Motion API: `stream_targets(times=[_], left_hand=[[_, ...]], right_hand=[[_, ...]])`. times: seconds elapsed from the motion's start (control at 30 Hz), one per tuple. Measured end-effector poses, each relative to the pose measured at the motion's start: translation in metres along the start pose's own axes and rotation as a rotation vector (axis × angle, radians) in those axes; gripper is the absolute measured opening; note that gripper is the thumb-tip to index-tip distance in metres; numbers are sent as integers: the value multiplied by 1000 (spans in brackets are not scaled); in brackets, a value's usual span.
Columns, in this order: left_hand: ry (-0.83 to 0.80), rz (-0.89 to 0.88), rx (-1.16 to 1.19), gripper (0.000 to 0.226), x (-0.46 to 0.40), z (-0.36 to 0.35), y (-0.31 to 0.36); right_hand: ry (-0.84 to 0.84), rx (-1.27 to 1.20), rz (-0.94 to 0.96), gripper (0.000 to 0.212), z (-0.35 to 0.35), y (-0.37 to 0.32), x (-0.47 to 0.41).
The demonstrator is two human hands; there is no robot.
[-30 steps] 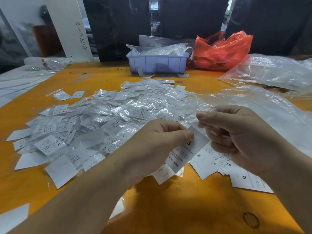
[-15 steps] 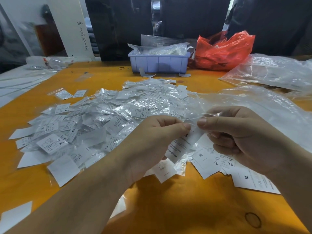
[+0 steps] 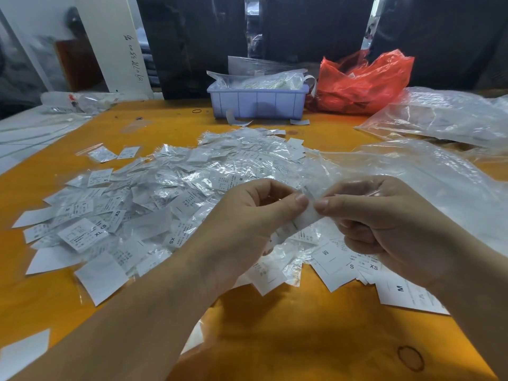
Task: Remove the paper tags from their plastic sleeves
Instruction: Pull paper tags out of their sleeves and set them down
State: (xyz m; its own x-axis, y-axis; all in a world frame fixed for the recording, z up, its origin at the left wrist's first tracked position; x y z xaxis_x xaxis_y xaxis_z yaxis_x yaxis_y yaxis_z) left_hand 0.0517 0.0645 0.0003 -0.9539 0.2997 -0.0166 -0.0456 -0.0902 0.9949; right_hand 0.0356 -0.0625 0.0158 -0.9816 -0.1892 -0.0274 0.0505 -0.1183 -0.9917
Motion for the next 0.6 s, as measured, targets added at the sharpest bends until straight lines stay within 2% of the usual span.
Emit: stream_targets(times=[0.17, 0.6], left_hand=[[11, 48, 18, 9, 0, 3, -3], [35, 10, 56, 10, 0, 4, 2]], right_hand=[[113, -89, 30, 7, 16, -6, -1], [103, -87, 20, 15, 10, -1, -3]])
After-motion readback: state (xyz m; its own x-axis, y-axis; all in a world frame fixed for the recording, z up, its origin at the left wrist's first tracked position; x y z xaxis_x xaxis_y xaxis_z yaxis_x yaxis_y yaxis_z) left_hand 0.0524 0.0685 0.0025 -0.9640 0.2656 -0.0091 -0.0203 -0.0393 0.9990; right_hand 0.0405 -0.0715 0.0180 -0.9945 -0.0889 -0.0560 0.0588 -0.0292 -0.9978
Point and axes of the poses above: each hand's wrist, its own x-axis away from the middle knuckle, its own z-axis out of the back of the hand, y = z × x, the point moved 10 cm from there along -x, towards the middle knuckle, and after that the axes turned 4 degrees about y, right-handed, at the moved point
